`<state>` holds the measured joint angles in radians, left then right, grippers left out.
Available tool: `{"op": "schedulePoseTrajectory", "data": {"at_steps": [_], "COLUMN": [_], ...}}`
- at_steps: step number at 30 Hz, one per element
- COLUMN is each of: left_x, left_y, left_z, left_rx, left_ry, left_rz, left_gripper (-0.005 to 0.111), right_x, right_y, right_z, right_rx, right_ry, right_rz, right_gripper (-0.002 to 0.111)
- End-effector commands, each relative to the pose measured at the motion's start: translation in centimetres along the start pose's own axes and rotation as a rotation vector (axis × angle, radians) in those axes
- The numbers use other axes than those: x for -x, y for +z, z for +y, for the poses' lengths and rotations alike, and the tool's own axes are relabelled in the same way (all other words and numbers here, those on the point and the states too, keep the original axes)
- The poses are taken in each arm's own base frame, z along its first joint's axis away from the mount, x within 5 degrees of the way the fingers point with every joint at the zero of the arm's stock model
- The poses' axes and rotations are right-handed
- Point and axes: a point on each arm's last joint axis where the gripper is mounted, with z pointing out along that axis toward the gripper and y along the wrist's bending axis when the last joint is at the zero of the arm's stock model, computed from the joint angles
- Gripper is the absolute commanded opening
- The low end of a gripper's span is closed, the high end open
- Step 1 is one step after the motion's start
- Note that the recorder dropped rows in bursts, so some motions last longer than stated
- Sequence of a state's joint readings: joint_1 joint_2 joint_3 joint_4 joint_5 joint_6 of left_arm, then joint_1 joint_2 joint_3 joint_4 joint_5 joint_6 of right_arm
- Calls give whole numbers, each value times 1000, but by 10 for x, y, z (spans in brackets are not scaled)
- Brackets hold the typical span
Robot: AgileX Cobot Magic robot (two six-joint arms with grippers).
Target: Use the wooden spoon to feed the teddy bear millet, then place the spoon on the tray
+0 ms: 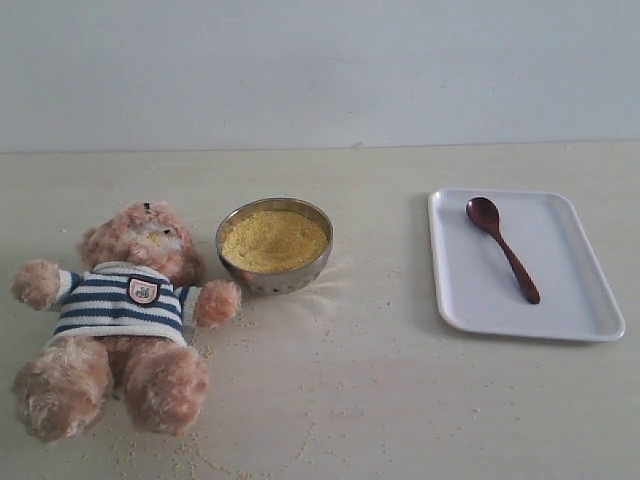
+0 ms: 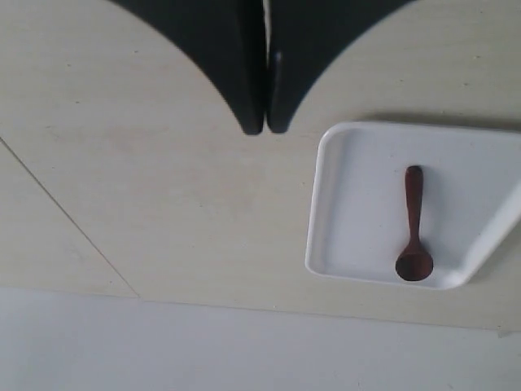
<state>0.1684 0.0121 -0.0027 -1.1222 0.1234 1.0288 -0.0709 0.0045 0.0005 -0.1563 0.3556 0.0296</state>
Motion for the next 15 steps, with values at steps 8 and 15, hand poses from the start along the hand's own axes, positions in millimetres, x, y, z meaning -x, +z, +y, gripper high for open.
{"op": "schedulePoseTrajectory", "data": {"at_steps": [8,15], "left_x": [-1,-28], "left_y": [-1,-6], "left_z": [1,2], "left_rx": [13,57], "left_ry": [139,-166], "left_rz": [21,327], "left_gripper": [5,5], "right_x": [1,1], "right_y": [0,0], "right_z": [0,0], "right_rx": [-1,-1], "right_ry": [-6,-6], "right_rz": [-12,-14], "right_gripper": [0,0]}}
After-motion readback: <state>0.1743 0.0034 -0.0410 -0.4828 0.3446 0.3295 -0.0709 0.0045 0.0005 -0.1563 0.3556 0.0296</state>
